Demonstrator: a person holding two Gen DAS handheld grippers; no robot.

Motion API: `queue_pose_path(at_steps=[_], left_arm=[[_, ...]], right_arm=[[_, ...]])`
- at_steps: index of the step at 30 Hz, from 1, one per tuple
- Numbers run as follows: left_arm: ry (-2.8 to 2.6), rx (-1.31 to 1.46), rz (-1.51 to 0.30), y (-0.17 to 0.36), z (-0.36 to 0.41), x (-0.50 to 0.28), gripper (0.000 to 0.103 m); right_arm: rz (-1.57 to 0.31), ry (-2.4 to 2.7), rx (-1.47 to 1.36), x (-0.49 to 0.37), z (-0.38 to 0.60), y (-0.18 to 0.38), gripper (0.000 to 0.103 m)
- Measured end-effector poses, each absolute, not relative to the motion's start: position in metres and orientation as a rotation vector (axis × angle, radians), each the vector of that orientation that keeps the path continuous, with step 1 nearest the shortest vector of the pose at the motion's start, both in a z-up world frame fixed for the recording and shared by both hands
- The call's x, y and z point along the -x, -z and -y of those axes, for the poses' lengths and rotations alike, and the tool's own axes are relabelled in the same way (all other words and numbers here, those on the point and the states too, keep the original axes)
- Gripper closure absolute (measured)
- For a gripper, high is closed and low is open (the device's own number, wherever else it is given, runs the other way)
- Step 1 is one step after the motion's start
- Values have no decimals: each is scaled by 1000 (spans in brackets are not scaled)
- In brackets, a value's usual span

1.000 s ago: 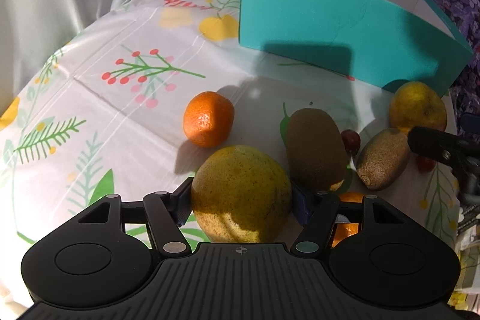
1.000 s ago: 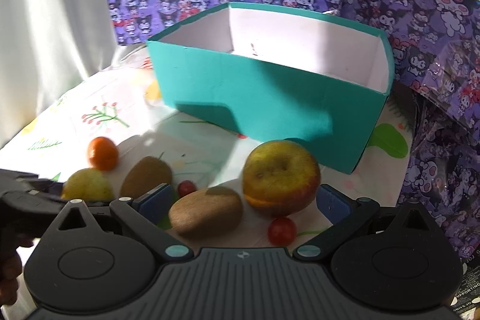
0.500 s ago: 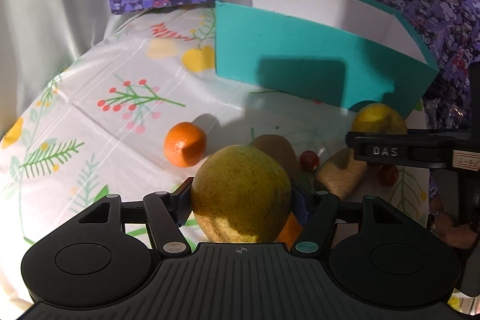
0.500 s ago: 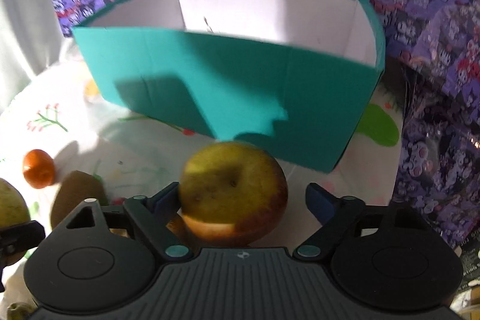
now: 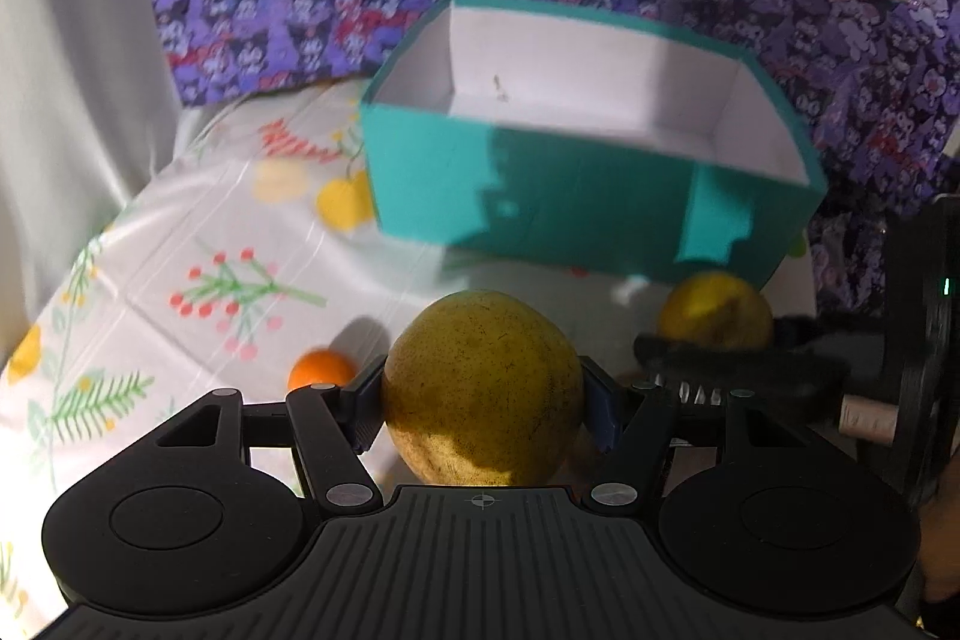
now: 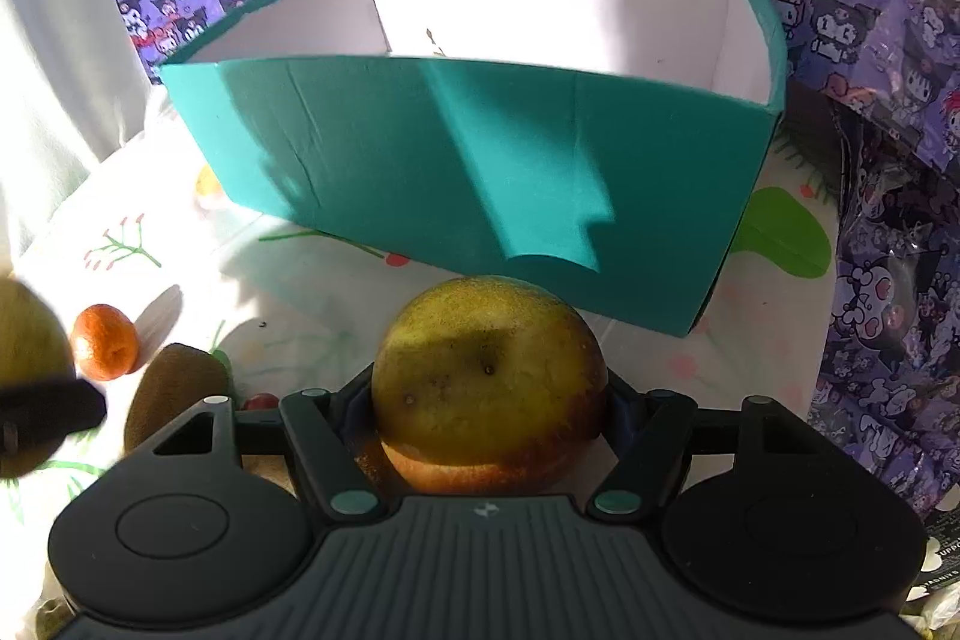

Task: Organize fruits
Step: 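Carry the pear into the teal box and open the left gripper while the right carries the apple over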

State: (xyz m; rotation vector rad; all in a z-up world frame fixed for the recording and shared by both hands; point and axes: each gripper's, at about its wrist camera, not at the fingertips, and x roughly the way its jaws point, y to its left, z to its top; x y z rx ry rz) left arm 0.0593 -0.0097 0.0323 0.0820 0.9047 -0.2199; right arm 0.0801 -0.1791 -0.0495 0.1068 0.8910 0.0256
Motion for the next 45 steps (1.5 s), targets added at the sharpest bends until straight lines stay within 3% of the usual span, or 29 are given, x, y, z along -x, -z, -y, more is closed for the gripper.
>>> queue_pose_path(at_steps=[12, 26, 45], left_arm=[[302, -103, -758, -77, 52, -145, 34], [363, -169, -855, -29, 106, -200, 34], [354, -196, -973, 9, 105, -225, 33]], right_arm=[[-770, -23, -112, -62, 188, 4, 32], [-698, 79, -118, -67, 209, -16, 32], [-637, 88, -113, -69, 210, -27, 32]])
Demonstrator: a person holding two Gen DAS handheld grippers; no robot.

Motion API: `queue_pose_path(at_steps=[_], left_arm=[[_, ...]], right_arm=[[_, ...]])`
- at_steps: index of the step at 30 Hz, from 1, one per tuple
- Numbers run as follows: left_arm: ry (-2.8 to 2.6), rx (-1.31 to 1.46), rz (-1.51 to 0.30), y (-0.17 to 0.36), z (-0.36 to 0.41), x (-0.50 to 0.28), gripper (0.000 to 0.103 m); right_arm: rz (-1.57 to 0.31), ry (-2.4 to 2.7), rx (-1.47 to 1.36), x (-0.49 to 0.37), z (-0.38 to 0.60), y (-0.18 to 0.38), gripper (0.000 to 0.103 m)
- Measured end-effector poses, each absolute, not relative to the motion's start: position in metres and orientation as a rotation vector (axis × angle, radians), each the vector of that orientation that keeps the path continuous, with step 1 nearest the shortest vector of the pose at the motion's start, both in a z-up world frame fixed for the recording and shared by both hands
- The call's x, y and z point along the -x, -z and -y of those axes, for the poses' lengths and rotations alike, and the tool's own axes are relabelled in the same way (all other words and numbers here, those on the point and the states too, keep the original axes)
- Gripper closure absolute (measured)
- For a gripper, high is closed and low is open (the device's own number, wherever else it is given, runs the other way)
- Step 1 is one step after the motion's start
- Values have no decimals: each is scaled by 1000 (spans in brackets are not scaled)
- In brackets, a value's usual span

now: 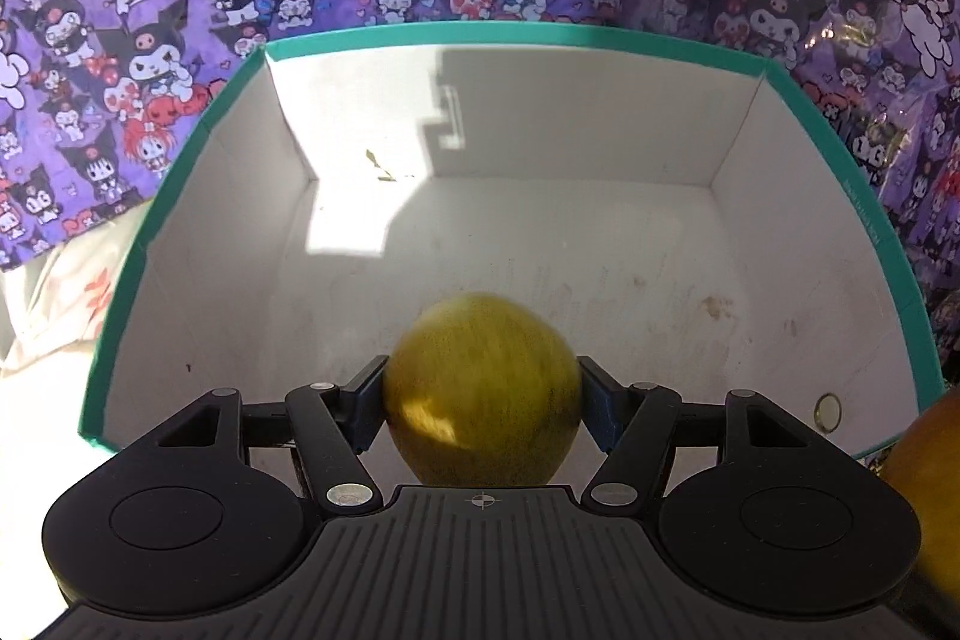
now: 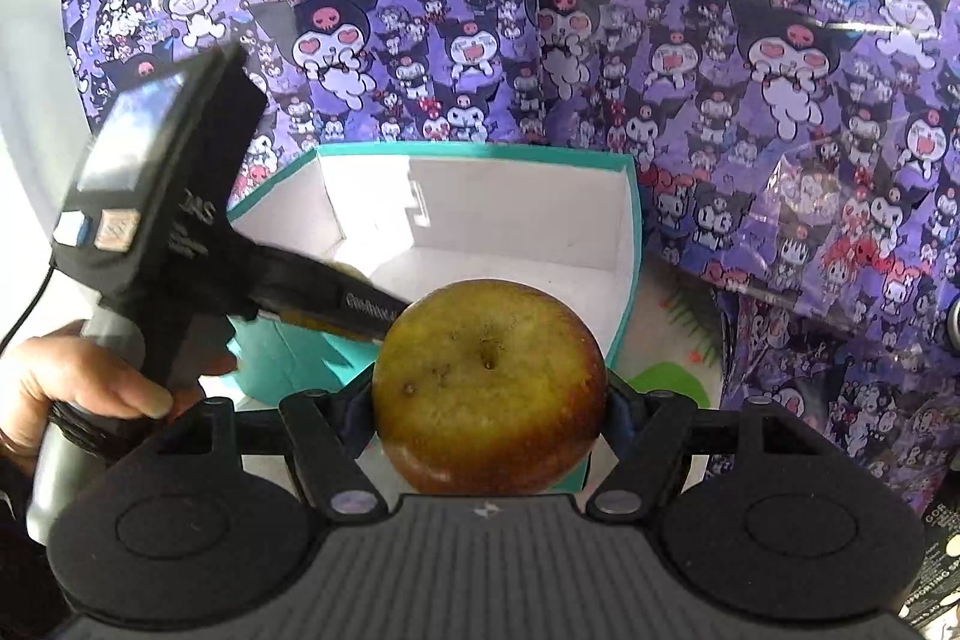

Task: Organize fruits
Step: 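Carry the pear into the teal box and open the left gripper while the right carries the apple over, then lower the golden apple into the teal box and open the right gripper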

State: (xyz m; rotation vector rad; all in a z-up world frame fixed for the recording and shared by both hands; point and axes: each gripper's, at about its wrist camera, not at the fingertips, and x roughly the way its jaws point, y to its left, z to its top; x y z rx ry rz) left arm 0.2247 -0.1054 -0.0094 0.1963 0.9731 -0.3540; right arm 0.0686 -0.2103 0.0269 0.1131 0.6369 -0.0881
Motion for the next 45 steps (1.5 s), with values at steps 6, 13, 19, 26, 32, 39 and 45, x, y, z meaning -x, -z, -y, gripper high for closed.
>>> queue_pose_path(at_steps=[6, 13, 19, 26, 32, 39, 45], left_arm=[[367, -215, -866, -8, 104, -212, 13], [304, -180, -828, -25, 82, -186, 10], [213, -140, -768, -41, 55, -145, 8], [203, -100, -729, -55, 40, -113, 7], [202, -132, -752, -51, 46, -99, 7], [207, -168, -798, -42, 50, -93, 7], [215, -168, -825, -38, 48, -86, 7]], right_arm=[[-619, 99, -120, -73, 213, -31, 32], [-593, 114, -119, -83, 214, -36, 32], [-577, 151, -103, -102, 214, -32, 32], [-596, 180, -88, -120, 215, -21, 32], [-627, 197, -65, -129, 213, -13, 32], [-654, 222, -13, -136, 208, -6, 32], [-674, 231, 30, -138, 204, -6, 32]])
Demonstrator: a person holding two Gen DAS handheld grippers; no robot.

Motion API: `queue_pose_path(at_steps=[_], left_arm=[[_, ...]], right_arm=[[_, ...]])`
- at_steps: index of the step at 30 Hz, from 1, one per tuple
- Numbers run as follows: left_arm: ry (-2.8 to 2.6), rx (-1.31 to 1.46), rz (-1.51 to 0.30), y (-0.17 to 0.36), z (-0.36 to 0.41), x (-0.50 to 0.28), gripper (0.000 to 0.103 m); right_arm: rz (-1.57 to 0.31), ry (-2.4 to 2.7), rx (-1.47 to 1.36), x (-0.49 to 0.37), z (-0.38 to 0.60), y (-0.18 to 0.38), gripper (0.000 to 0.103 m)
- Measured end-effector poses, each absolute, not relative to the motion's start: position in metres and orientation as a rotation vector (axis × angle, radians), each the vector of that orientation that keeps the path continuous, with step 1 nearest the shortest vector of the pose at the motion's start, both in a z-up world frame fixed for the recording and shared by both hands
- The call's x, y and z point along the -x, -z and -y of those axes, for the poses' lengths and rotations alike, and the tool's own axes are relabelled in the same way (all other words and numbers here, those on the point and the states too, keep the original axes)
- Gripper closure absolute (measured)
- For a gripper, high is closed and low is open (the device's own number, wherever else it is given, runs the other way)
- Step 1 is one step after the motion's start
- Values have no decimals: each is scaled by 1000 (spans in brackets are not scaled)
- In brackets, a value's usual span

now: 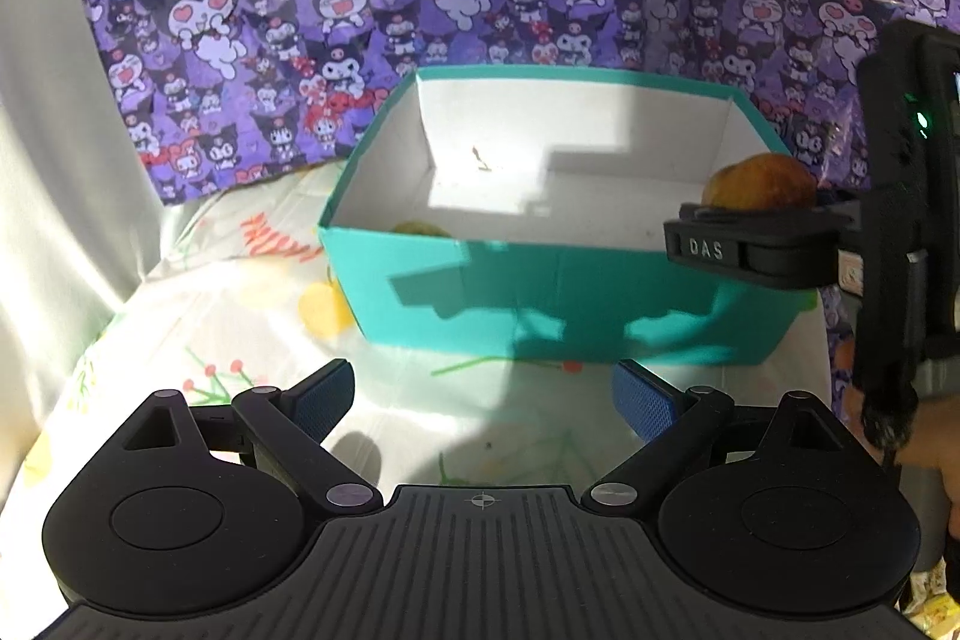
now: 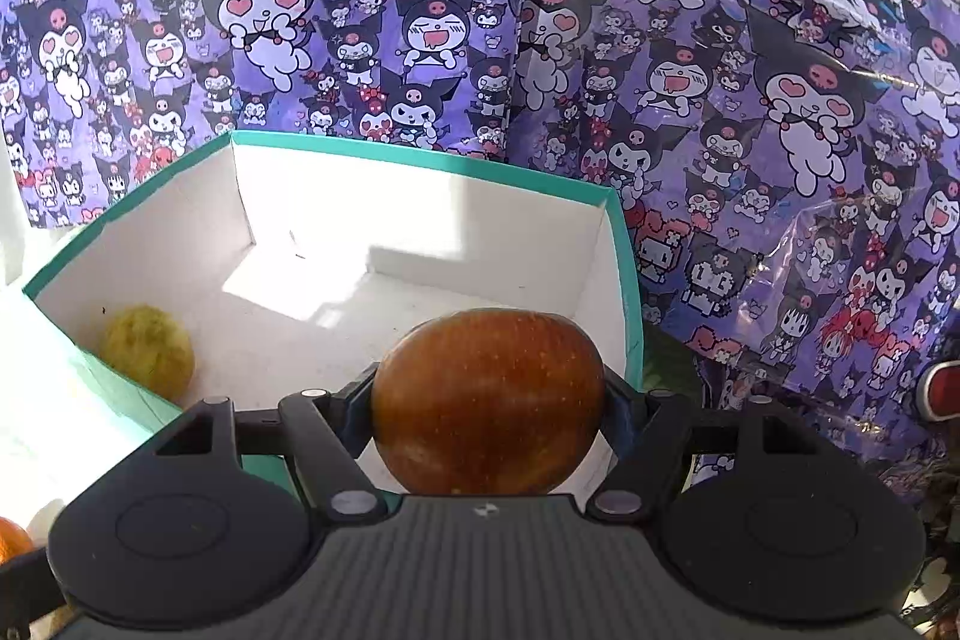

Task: Organize fruits
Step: 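Lower the golden apple into the teal box and open the right gripper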

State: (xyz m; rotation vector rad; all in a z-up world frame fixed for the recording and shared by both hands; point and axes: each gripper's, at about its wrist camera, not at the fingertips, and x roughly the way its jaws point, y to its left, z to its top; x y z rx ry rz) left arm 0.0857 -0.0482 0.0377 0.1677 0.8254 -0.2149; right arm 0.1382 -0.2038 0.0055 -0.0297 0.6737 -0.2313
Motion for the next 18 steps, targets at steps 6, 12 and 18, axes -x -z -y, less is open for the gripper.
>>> queue_pose_path(at_steps=[6, 12, 18], left_arm=[[215, -157, -860, -32, 45, -79, 7], [212, -166, -862, -30, 46, -71, 7], [209, -142, -863, -27, 34, -61, 7]], right_arm=[[-650, 232, 46, -134, 202, -16, 29], [-578, 184, 52, -105, 195, -39, 2], [-535, 60, -50, -56, 201, -51, 0]])
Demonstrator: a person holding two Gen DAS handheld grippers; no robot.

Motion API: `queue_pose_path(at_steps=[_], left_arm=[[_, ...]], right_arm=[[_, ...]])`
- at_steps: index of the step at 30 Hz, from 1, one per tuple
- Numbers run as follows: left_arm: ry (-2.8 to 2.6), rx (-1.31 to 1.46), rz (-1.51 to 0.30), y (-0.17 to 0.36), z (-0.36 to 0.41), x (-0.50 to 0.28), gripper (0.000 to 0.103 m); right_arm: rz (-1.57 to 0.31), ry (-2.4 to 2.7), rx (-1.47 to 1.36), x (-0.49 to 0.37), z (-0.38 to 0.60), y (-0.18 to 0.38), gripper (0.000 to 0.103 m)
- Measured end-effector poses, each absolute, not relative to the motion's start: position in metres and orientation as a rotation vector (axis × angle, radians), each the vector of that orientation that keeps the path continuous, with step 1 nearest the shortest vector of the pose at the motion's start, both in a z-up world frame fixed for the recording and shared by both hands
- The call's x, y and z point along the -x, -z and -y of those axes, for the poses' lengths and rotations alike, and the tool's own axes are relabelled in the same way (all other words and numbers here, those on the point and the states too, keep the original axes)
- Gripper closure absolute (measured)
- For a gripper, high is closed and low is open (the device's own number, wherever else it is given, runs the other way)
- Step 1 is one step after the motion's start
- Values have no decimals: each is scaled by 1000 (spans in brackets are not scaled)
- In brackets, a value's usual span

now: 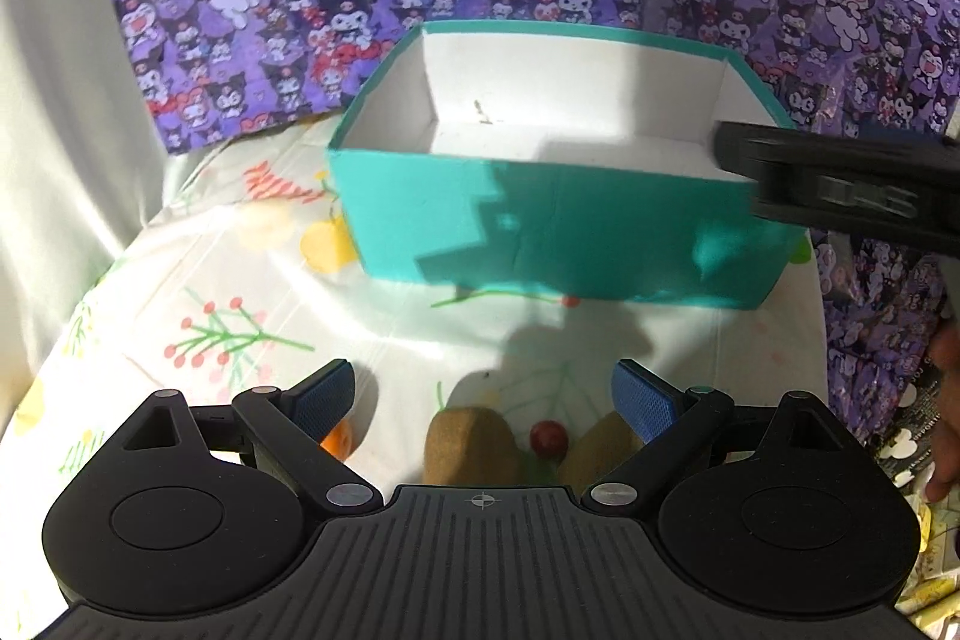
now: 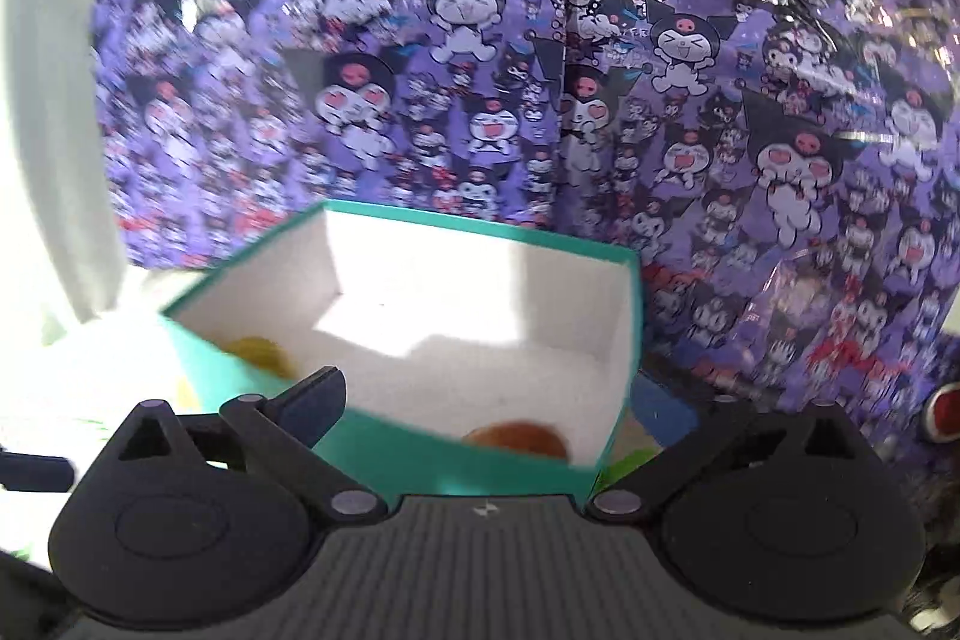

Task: Organize fruits
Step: 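Lower the golden apple into the teal box and open the right gripper, then grasp an orange tangerine with the left gripper while the right gripper grasps a red cherry tomato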

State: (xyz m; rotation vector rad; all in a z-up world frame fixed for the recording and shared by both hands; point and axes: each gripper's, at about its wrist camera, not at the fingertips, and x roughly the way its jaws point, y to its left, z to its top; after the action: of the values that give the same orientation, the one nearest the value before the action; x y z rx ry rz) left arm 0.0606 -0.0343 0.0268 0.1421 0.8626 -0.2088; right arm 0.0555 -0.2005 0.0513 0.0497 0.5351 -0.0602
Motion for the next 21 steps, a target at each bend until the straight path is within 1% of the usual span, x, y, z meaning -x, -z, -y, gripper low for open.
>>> queue_pose_path(at_steps=[5, 10, 12, 19, 21], left_arm=[[200, -137, -875, -17, 15, -47, 7], [264, -138, -945, -3, 11, -35, 7], [275, -148, -976, 5, 12, -34, 12], [315, -159, -1035, 22, 21, -35, 18], [319, -163, -1049, 26, 22, -36, 25]], right_arm=[[-648, -11, -56, -34, 200, -28, 0], [-732, 1, -46, -20, 194, -8, 0], [-750, 2, -41, -18, 191, -5, 0], [-756, 2, -8, -12, 185, 0, 0], [-761, -1, -5, -12, 183, 1, 0]])
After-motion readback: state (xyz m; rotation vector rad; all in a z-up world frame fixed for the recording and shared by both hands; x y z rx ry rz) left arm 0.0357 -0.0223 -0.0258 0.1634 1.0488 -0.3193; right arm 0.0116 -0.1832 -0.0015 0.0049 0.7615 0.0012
